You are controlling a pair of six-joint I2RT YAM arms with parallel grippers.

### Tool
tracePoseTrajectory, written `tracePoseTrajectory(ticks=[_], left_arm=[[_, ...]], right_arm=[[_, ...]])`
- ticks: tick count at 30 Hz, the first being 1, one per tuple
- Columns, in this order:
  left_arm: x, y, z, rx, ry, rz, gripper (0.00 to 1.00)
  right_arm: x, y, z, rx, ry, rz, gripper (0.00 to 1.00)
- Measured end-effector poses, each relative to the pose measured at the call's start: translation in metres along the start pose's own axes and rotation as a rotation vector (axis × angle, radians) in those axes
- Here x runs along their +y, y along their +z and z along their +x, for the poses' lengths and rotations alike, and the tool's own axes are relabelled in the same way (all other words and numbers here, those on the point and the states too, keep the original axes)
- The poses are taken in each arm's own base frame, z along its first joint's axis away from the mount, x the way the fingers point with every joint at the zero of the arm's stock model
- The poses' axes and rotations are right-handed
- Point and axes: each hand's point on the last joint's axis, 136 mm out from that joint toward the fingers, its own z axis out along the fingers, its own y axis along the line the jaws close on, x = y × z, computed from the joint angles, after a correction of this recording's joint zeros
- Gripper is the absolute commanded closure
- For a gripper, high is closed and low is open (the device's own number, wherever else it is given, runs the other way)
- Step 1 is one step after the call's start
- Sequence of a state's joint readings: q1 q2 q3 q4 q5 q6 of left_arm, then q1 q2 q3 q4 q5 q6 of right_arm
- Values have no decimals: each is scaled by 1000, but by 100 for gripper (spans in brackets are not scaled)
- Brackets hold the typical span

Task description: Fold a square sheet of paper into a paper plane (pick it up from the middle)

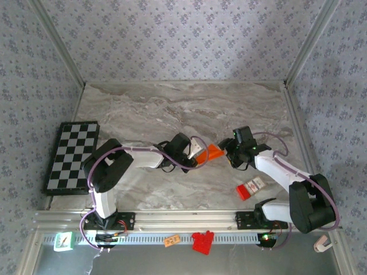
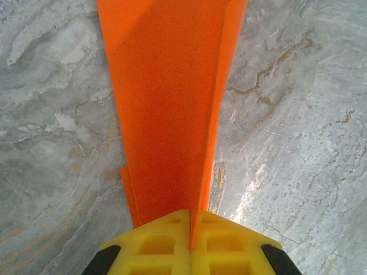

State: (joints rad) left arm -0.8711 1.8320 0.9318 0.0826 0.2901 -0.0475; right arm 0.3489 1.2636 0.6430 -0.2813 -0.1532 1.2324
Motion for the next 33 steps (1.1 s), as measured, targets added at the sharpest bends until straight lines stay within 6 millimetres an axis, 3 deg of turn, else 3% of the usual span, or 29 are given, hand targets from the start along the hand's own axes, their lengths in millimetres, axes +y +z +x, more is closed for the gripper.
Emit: tracePoseTrajectory(ticks=[8, 17, 27, 33], left_arm=[[7, 1, -3, 22, -92, 3, 100], [28, -8, 1, 13, -322, -41, 100], [37, -22, 10, 25, -470, -62, 100], [35, -24, 13, 43, -508, -28, 100]], right_arm=[[1, 0, 1, 7, -32, -6, 29], [18, 7, 8, 45, -136, -82, 30], [32, 39, 49, 171, -393, -86, 33], [50, 46, 59, 190, -508, -135, 35]])
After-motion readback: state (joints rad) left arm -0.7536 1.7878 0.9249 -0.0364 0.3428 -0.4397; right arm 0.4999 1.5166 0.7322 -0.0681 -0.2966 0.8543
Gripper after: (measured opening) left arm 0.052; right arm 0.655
